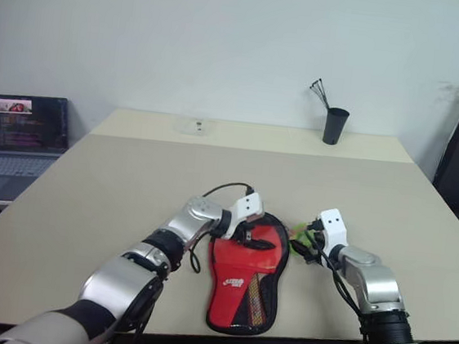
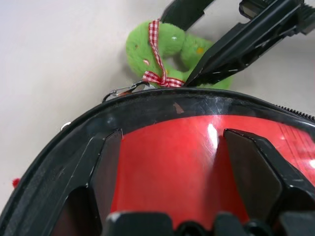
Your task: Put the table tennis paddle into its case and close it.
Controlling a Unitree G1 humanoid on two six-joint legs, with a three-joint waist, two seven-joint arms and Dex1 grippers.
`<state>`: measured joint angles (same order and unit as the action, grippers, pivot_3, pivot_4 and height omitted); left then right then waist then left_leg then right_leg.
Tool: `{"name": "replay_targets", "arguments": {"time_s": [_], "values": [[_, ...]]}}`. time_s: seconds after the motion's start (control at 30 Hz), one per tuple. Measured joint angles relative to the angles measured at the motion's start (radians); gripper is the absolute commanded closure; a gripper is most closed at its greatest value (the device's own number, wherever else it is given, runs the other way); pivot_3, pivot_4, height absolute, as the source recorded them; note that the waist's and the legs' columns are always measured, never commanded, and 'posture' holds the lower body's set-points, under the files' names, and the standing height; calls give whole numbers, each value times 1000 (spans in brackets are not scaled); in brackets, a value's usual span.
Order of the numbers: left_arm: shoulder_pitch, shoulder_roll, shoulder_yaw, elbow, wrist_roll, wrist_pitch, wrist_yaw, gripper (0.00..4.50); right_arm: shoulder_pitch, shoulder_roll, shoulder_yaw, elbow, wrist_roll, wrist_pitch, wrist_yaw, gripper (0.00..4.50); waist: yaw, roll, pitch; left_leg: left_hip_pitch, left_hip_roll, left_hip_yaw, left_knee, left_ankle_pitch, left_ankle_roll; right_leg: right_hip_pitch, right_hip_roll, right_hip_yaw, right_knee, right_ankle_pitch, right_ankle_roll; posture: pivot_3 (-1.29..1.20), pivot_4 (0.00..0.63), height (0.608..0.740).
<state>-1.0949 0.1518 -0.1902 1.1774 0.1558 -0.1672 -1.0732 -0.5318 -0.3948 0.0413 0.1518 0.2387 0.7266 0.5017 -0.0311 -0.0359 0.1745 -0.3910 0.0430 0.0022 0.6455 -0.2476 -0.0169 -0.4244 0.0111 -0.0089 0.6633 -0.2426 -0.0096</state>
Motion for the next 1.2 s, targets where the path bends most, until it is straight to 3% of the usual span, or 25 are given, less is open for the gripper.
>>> {"name": "replay_targets", "arguments": {"time_s": [0.3, 0.67, 1.2], "values": [[-4, -2, -2, 21, 6, -13, -2, 909, -1, -10, -1, -11, -3, 6, -1, 4374, 2, 0, 0, 3, 0, 0, 0, 0, 0, 3, 0, 0, 0, 0, 0, 0, 150, 740], [-12, -25, -2, 44, 8, -10, -9, 909, 60, -130, -31, -148, 15, 95, 20, 4446, 9, 0, 0, 2, -1, 0, 0, 0, 0, 3, 0, 0, -1, 0, 0, 0, 150, 740], [-38, -76, -20, 73, 22, 7, 4, 909, 406, -291, -146, -776, 262, 449, 83, 4446, 35, 1, -1, -1, -4, -2, 1, 0, 0, 4, -3, -2, -3, 0, 0, 0, 150, 740]]}}
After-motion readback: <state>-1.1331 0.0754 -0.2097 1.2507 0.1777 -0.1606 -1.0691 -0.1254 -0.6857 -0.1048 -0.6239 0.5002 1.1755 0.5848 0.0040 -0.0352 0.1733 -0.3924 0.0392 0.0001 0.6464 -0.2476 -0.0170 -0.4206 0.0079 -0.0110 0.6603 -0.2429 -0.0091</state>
